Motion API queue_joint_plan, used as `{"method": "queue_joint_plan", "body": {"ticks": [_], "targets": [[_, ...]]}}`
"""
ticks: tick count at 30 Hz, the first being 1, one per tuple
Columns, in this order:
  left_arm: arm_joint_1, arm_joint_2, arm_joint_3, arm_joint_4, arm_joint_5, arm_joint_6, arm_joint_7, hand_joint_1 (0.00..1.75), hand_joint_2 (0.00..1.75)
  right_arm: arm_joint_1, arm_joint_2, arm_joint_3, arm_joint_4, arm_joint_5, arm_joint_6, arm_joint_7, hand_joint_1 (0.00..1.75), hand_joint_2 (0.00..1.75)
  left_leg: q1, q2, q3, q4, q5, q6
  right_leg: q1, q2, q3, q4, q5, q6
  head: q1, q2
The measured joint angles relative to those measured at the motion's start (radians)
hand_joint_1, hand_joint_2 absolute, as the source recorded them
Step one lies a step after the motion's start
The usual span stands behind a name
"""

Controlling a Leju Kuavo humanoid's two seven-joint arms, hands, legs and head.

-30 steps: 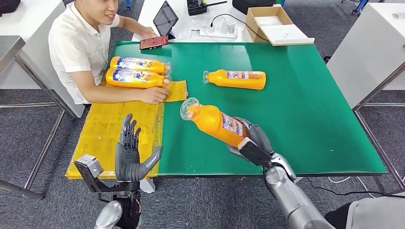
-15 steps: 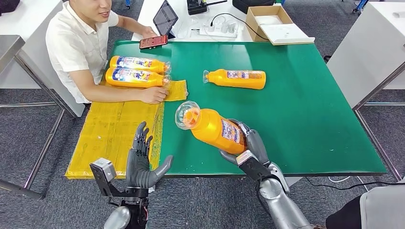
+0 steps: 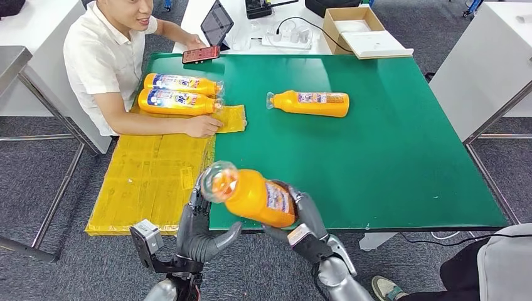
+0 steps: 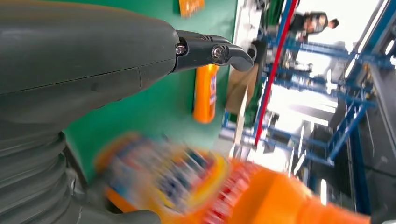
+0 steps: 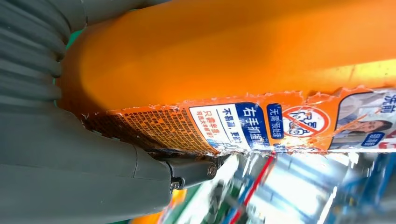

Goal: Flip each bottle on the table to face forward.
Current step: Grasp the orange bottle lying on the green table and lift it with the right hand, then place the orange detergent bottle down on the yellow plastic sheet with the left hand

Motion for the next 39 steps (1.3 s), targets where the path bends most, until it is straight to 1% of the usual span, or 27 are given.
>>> {"method": "queue_joint_plan", "body": {"ticks": [4, 9, 16, 22, 23, 24, 27, 28, 34, 39], "targets": [[-0.001, 0.006, -0.012, 0.000, 0.026, -0.040, 0.027, 0.00, 1.75, -0.010, 0.041, 0.073, 0.060, -0.018, 0.004, -0.004, 1.75, 1.75, 0.000, 0.000, 0.000, 0.000, 0.000, 0.000, 0.000, 0.000, 0.000, 0.000, 0.000, 0.000, 0.000, 0.000], [-0.012, 0.011, -0.035, 0.005, 0.026, -0.049, 0.047, 0.00, 1.75, -0.050, 0.077, 0.126, 0.125, -0.055, 0.000, -0.001, 1.75, 1.75, 0.000, 0.000, 0.000, 0.000, 0.000, 0.000, 0.000, 0.000, 0.000, 0.000, 0.000, 0.000, 0.000, 0.000], [-0.037, 0.018, -0.043, 0.012, 0.020, -0.057, 0.057, 0.00, 1.75, -0.087, 0.101, 0.143, 0.190, -0.086, 0.018, 0.001, 1.75, 1.75, 0.000, 0.000, 0.000, 0.000, 0.000, 0.000, 0.000, 0.000, 0.000, 0.000, 0.000, 0.000, 0.000, 0.000], [-0.057, 0.024, -0.047, 0.016, -0.001, -0.079, 0.069, 0.00, 1.75, -0.112, 0.105, 0.144, 0.230, -0.092, 0.025, 0.001, 1.75, 1.75, 0.000, 0.000, 0.000, 0.000, 0.000, 0.000, 0.000, 0.000, 0.000, 0.000, 0.000, 0.000, 0.000, 0.000], [-0.061, 0.026, -0.048, 0.019, -0.007, -0.081, 0.072, 0.02, 1.75, -0.116, 0.105, 0.144, 0.237, -0.089, 0.026, 0.002, 1.75, 1.75, 0.000, 0.000, 0.000, 0.000, 0.000, 0.000, 0.000, 0.000, 0.000, 0.000, 0.000, 0.000, 0.000, 0.000], [-0.066, 0.028, -0.048, 0.023, -0.012, -0.082, 0.076, 0.41, 1.75, -0.121, 0.105, 0.145, 0.243, -0.085, 0.026, 0.003, 1.75, 1.75, 0.000, 0.000, 0.000, 0.000, 0.000, 0.000, 0.000, 0.000, 0.000, 0.000, 0.000, 0.000, 0.000, 0.000], [-0.080, 0.032, -0.048, 0.041, -0.020, -0.083, 0.084, 1.70, 1.75, -0.134, 0.106, 0.149, 0.261, -0.069, 0.026, 0.005, 1.75, 1.75, 0.000, 0.000, 0.000, 0.000, 0.000, 0.000, 0.000, 0.000, 0.000, 0.000, 0.000, 0.000, 0.000, 0.000], [-0.085, 0.033, -0.048, 0.047, -0.021, -0.083, 0.084, 1.75, 1.75, -0.138, 0.106, 0.151, 0.266, -0.063, 0.026, 0.005, 1.75, 1.75, 0.000, 0.000, 0.000, 0.000, 0.000, 0.000, 0.000, 0.000, 0.000, 0.000, 0.000, 0.000, 0.000, 0.000], [-0.107, 0.038, -0.045, 0.084, -0.013, -0.099, 0.104, 1.75, 1.75, -0.155, 0.106, 0.175, 0.289, -0.010, 0.022, 0.010, 1.75, 1.75, 0.000, 0.000, 0.000, 0.000, 0.000, 0.000, 0.000, 0.000, 0.000, 0.000, 0.000, 0.000, 0.000, 0.000], [-0.124, 0.039, -0.037, 0.109, -0.012, -0.120, 0.109, 1.75, 1.75, -0.165, 0.104, 0.186, 0.304, 0.000, 0.020, 0.011, 1.75, 1.75, 0.000, 0.000, 0.000, 0.000, 0.000, 0.000, 0.000, 0.000, 0.000, 0.000, 0.000, 0.000, 0.000, 0.000]]}}
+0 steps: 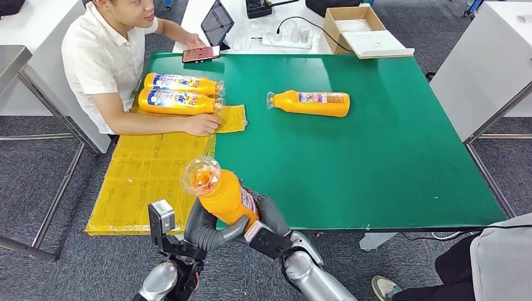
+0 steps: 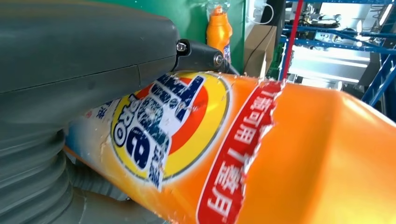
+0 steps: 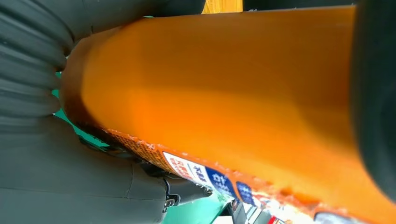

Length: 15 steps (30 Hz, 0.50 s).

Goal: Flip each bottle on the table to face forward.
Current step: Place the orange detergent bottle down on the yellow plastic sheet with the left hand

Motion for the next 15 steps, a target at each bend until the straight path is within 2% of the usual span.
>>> {"method": "queue_joint_plan", "body": {"ticks": [2, 6, 15], "targets": [[-0.003, 0.000, 0.001, 0.006, 0.002, -0.007, 0.001, 1.75, 1.75, -0.001, 0.000, 0.003, 0.004, 0.001, 0.000, 0.000, 1.75, 1.75, 0.000, 0.000, 0.000, 0.000, 0.000, 0.000, 0.000, 0.000, 0.000, 0.000, 0.000, 0.000, 0.000, 0.000], [-0.010, 0.003, 0.007, 0.019, 0.024, -0.033, 0.006, 1.75, 1.75, -0.005, -0.002, 0.008, 0.012, 0.002, 0.001, -0.001, 1.40, 1.75, 0.000, 0.000, 0.000, 0.000, 0.000, 0.000, 0.000, 0.000, 0.000, 0.000, 0.000, 0.000, 0.000, 0.000], [-0.018, 0.005, 0.016, 0.033, 0.054, -0.064, 0.011, 1.75, 1.75, -0.007, -0.002, 0.009, 0.017, -0.004, 0.001, -0.006, 1.40, 1.75, 0.000, 0.000, 0.000, 0.000, 0.000, 0.000, 0.000, 0.000, 0.000, 0.000, 0.000, 0.000, 0.000, 0.000]]}}
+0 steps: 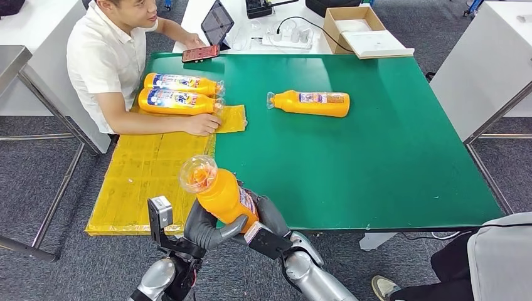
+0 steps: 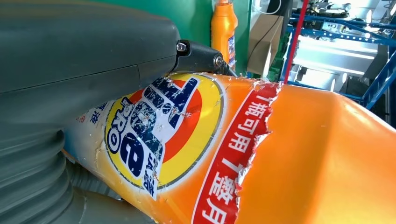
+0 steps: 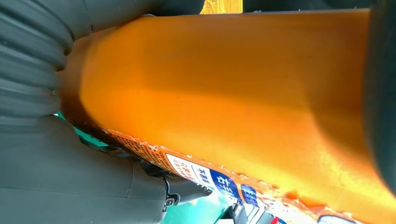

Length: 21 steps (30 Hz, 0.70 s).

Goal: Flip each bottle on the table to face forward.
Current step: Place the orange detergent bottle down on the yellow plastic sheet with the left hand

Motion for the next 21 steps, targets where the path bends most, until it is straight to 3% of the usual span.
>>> {"method": "queue_joint_plan", "body": {"ticks": [2, 5, 6, 9, 14, 21], "targets": [[0.000, 0.000, 0.000, 0.001, 0.000, 0.000, 0.000, 1.75, 1.75, 0.000, 0.000, 0.000, 0.001, 0.000, 0.000, 0.000, 1.40, 1.75, 0.000, 0.000, 0.000, 0.000, 0.000, 0.000, 0.000, 0.000, 0.000, 0.000, 0.000, 0.000, 0.000, 0.000], [-0.002, 0.000, 0.000, 0.002, 0.000, 0.000, 0.000, 1.75, 1.75, 0.000, 0.000, 0.001, 0.002, 0.000, 0.000, 0.000, 0.35, 1.75, 0.000, 0.000, 0.000, 0.000, 0.000, 0.000, 0.000, 0.000, 0.000, 0.000, 0.000, 0.000, 0.000, 0.000], [-0.003, 0.000, 0.000, 0.002, 0.000, -0.001, 0.000, 1.75, 1.75, 0.000, 0.000, 0.002, 0.003, 0.000, 0.000, -0.001, 0.00, 1.31, 0.000, 0.000, 0.000, 0.000, 0.000, 0.000, 0.000, 0.000, 0.000, 0.000, 0.000, 0.000, 0.000, 0.000], [-0.013, 0.001, 0.001, 0.004, 0.015, -0.010, 0.004, 1.75, 1.75, 0.001, 0.000, 0.010, 0.005, -0.002, 0.001, -0.009, 0.00, 0.00, 0.000, 0.000, 0.000, 0.000, 0.000, 0.000, 0.000, 0.000, 0.000, 0.000, 0.000, 0.000, 0.000, 0.000], [-0.031, 0.017, 0.016, 0.004, 0.049, -0.070, 0.008, 1.75, 1.75, 0.016, 0.002, 0.014, -0.002, -0.030, 0.001, -0.057, 0.00, 0.00, 0.000, 0.000, 0.000, 0.000, 0.000, 0.000, 0.000, 0.000, 0.000, 0.000, 0.000, 0.000, 0.000, 0.000], [-0.049, 0.067, 0.066, -0.003, -0.216, 0.125, -0.022, 1.75, 1.75, 0.061, -0.008, 0.004, -0.052, -0.028, -0.015, -0.074, 0.00, 0.00, 0.000, 0.001, 0.000, 0.000, 0.000, 0.000, 0.000, 0.000, 0.000, 0.000, 0.000, 0.000, 0.000, 0.000]]}}
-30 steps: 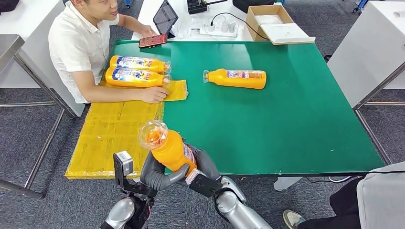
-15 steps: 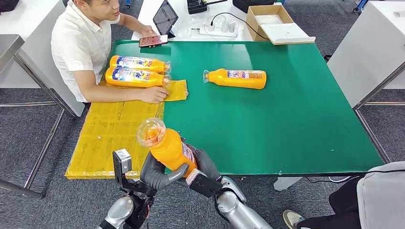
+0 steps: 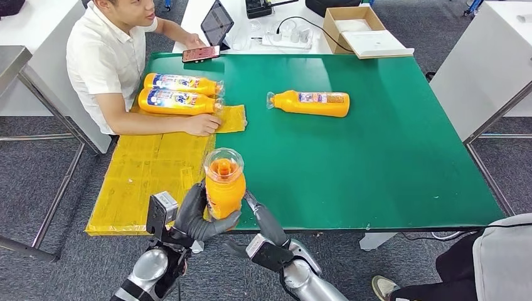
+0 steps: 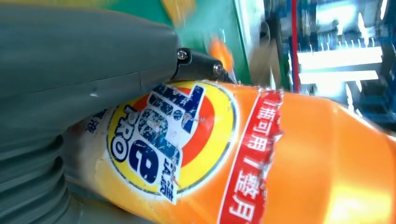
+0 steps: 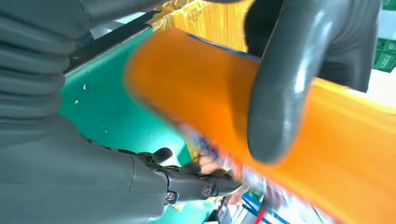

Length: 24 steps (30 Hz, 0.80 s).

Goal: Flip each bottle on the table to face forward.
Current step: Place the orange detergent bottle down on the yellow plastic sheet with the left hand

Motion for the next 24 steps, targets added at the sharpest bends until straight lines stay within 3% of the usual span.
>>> {"method": "queue_joint_plan", "body": {"ticks": [9, 12, 17, 24], "targets": [[0.023, 0.044, 0.166, -0.063, -0.271, 0.201, -0.018, 1.75, 1.75, 0.117, -0.023, -0.090, -0.060, 0.001, -0.048, -0.004, 0.00, 0.00, 0.000, -0.001, -0.001, 0.000, 0.000, 0.000, 0.000, 0.000, 0.000, 0.000, 0.000, 0.000, 0.000, 0.000], [0.029, 0.051, 0.178, -0.078, -0.329, 0.231, -0.015, 1.75, 1.75, 0.134, -0.025, -0.117, -0.067, -0.005, -0.057, -0.004, 0.00, 0.00, 0.000, -0.001, -0.001, 0.000, 0.000, 0.000, 0.000, 0.000, 0.000, 0.000, 0.000, 0.000, 0.000, 0.000], [0.019, 0.065, 0.180, -0.079, -0.566, 0.325, 0.028, 1.75, 1.75, 0.152, -0.023, -0.176, -0.070, -0.030, -0.088, -0.004, 0.00, 0.00, 0.000, -0.001, 0.000, 0.000, 0.000, 0.000, 0.000, 0.000, 0.000, 0.000, 0.000, 0.000, 0.000, 0.000], [-0.082, 0.071, 0.168, 0.051, -0.902, 0.403, 0.168, 1.75, 1.75, 0.155, -0.006, -0.250, -0.072, -0.044, -0.103, -0.006, 0.00, 0.00, 0.000, 0.000, 0.000, 0.000, 0.000, 0.000, 0.000, 0.000, 0.000, 0.000, 0.001, -0.001, 0.000, 0.000]]}}
